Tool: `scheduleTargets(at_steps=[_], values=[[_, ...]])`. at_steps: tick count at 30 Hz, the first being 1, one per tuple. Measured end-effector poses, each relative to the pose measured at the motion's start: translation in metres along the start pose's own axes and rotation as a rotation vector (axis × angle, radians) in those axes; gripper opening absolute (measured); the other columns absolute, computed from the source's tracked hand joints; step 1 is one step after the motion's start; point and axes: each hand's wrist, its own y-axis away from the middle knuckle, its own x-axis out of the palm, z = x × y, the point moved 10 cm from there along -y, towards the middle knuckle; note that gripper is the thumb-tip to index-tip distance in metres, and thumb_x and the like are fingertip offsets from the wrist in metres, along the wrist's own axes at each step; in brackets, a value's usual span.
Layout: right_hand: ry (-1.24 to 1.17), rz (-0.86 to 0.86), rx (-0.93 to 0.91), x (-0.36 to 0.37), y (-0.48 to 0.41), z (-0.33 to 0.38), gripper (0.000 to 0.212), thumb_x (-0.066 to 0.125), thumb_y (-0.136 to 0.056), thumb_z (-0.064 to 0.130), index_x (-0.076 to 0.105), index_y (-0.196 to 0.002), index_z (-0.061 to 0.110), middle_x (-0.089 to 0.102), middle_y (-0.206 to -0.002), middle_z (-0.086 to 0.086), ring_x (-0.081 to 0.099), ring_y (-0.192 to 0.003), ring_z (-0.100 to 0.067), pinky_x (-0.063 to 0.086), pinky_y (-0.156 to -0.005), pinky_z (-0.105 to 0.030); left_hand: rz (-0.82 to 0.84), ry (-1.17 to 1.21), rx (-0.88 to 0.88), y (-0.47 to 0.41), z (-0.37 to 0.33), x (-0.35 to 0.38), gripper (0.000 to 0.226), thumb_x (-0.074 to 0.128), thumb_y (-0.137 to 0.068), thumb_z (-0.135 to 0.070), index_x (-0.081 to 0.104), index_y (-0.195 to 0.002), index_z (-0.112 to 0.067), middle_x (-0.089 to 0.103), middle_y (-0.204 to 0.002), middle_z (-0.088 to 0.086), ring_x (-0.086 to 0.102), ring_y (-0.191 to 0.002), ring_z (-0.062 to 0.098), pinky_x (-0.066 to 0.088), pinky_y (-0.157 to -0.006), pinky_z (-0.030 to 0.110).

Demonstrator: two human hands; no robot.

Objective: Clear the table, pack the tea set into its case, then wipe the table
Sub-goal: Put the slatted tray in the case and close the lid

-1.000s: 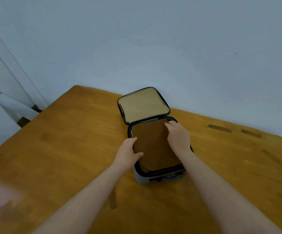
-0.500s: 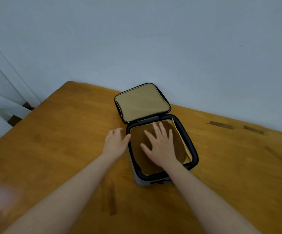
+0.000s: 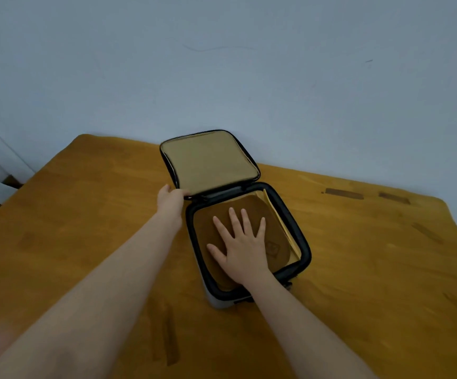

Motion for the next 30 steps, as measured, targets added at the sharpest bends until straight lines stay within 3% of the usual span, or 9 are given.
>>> scheduleTargets(at_steps=[3,6,10,14,18,20,22,26,30], values=[[-0.010,0.005,-0.003,0.000,0.000,0.000,0.067,0.011,-0.093,0.069,0.003,-0.153,0.041,-0.002,-0.163,-0.004,-0.009,-0.149,-0.031,-0.007,-0.112,-0.066,-0.010,0.031,0.094,0.009,-0.015,-0.001,0.041,0.057,-0.096,-0.010,0.051,-0.136,-0.009,0.058,-0.121,0.001,0.052,-0.113,0.017,0.041,-0.101,0.030],[-0.002,0.009,-0.033,0.000,0.001,0.000,0.066,0.011,-0.095,0.067,0.004,-0.153,0.038,-0.001,-0.163,-0.005,-0.008,-0.149,-0.030,-0.005,-0.114,-0.063,-0.033,0.018,0.136,0.011,-0.021,-0.009,0.038,0.062,-0.093,-0.018,0.055,-0.129,-0.009,0.060,-0.127,0.007,0.054,-0.119,0.023,0.041,-0.107,0.040],[-0.078,-0.187,-0.066,-0.025,0.009,0.004,0.058,0.019,-0.101,0.053,0.026,-0.152,0.024,0.021,-0.160,-0.008,0.012,-0.149,-0.025,0.011,-0.118,-0.058,0.034,-0.064,0.218,0.016,-0.031,-0.013,0.015,0.069,-0.088,-0.013,0.065,-0.102,-0.013,0.069,-0.107,0.005,0.064,-0.104,0.021,0.049,-0.099,0.038],[-0.463,-0.547,0.227,-0.067,0.039,-0.046,0.051,0.032,-0.104,0.034,0.029,-0.150,0.013,0.032,-0.156,-0.006,0.024,-0.146,-0.020,0.022,-0.119,-0.041,0.093,-0.195,0.312,0.038,-0.036,-0.019,0.011,0.071,-0.084,-0.009,0.065,-0.088,-0.018,0.069,-0.090,-0.002,0.064,-0.088,0.012,0.050,-0.088,0.029],[-0.891,-0.658,0.588,-0.075,0.076,-0.117,0.051,0.033,-0.105,0.024,0.021,-0.153,0.014,0.035,-0.153,-0.002,0.030,-0.141,-0.017,0.028,-0.113,-0.028,0.110,-0.333,0.412,0.060,-0.034,-0.019,0.014,0.070,-0.083,-0.005,0.065,-0.080,-0.017,0.069,-0.088,-0.001,0.063,-0.085,0.010,0.046,-0.069,0.015],[-0.971,-0.707,0.607,-0.086,0.092,-0.135,0.049,0.030,-0.106,0.023,0.023,-0.153,0.015,0.045,-0.143,0.003,0.040,-0.130,-0.010,0.036,-0.103,-0.023,0.091,-0.406,0.435,0.063,-0.027,-0.020,0.019,0.065,-0.085,0.001,0.066,-0.080,-0.017,0.070,-0.094,-0.001,0.064,-0.090,0.009,0.050,-0.067,0.016],[-1.013,-0.748,0.592,-0.098,0.103,-0.146,0.045,0.029,-0.106,0.023,0.030,-0.150,0.013,0.046,-0.136,0.010,0.041,-0.122,-0.001,0.033,-0.099,-0.017,0.080,-0.528,0.498,0.065,-0.022,-0.018,0.026,0.062,-0.084,0.004,0.066,-0.078,-0.021,0.070,-0.099,-0.004,0.064,-0.096,0.011,0.055,-0.074,0.025],[-0.967,-0.709,0.514,-0.113,0.102,-0.152,0.040,0.032,-0.105,0.024,0.049,-0.139,0.012,0.052,-0.140,-0.002,0.045,-0.130,-0.015,0.034,-0.110,-0.030,0.029,-0.873,0.676,0.084,-0.020,-0.011,0.031,0.056,-0.082,0.002,0.064,-0.084,-0.028,0.066,-0.105,-0.008,0.061,-0.101,0.012,0.053,-0.080,0.034],[-0.540,-0.406,0.426,-0.104,0.085,-0.123,0.037,0.036,-0.103,0.025,0.055,-0.132,0.013,0.056,-0.135,-0.002,0.045,-0.127,-0.020,0.033,-0.108,-0.037,0.026,-1.067,0.817,0.099,-0.019,-0.003,0.033,0.049,-0.083,0.001,0.063,-0.095,-0.025,0.064,-0.108,-0.005,0.060,-0.099,0.018,0.050,-0.075,0.034]])
